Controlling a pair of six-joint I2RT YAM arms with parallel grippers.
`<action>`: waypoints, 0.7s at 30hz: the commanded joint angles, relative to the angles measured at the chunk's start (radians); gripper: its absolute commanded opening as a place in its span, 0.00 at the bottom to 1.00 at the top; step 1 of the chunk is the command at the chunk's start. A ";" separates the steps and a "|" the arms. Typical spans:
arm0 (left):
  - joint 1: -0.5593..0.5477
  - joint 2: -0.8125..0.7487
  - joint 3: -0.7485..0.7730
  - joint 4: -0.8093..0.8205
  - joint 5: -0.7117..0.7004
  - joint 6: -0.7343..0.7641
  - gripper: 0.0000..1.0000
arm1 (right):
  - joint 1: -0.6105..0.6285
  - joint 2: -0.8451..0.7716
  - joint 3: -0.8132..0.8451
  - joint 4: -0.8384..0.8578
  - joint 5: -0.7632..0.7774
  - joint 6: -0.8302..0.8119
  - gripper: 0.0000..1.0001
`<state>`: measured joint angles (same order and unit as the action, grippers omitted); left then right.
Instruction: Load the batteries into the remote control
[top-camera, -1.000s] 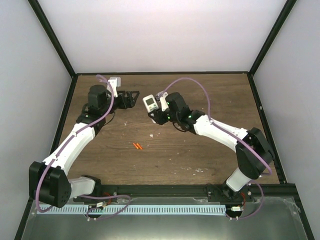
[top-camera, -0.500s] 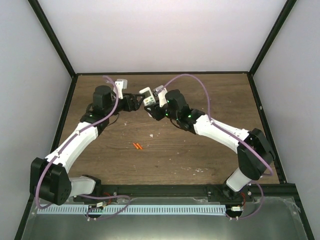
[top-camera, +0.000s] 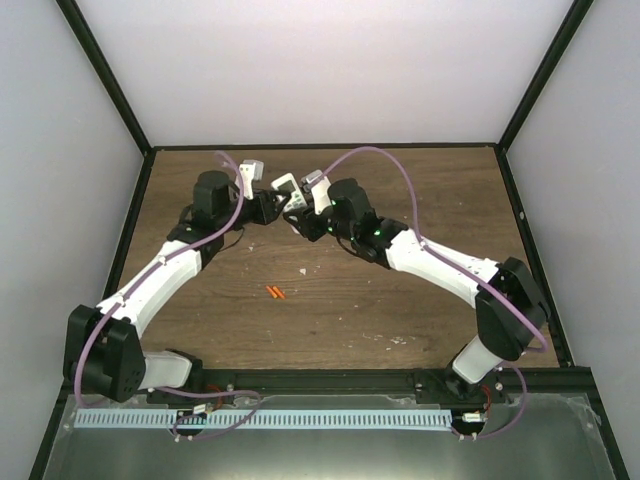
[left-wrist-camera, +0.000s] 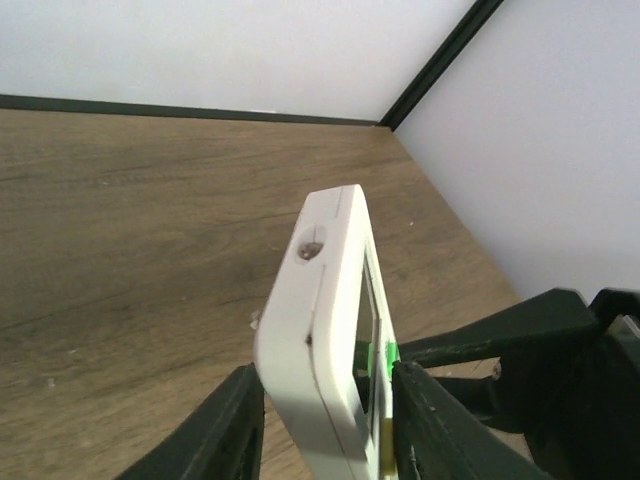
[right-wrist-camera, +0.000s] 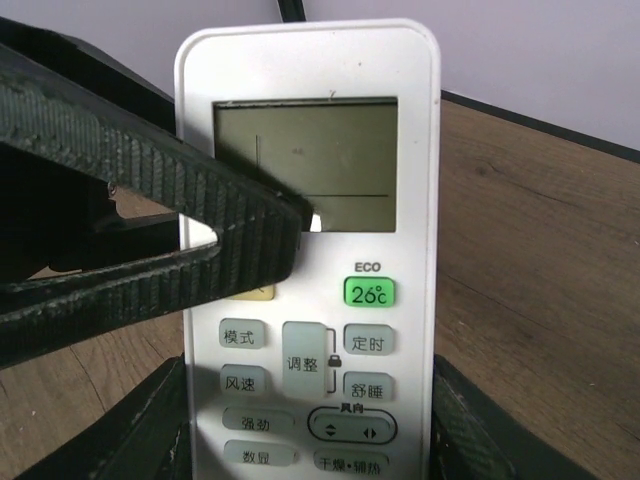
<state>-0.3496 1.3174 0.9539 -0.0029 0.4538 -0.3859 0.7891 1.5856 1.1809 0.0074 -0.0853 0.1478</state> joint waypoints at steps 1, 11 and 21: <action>-0.005 0.008 0.019 0.029 0.019 0.009 0.32 | 0.017 -0.008 0.058 0.031 -0.008 -0.017 0.30; -0.005 -0.008 0.002 0.035 0.043 0.043 0.00 | 0.018 -0.038 0.002 0.068 0.042 -0.014 0.55; 0.014 -0.083 -0.027 0.059 0.162 0.174 0.00 | -0.025 -0.183 -0.127 0.073 -0.022 -0.082 1.00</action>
<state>-0.3515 1.2900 0.9390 0.0204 0.5236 -0.2955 0.7925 1.4815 1.1042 0.0605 -0.0383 0.1032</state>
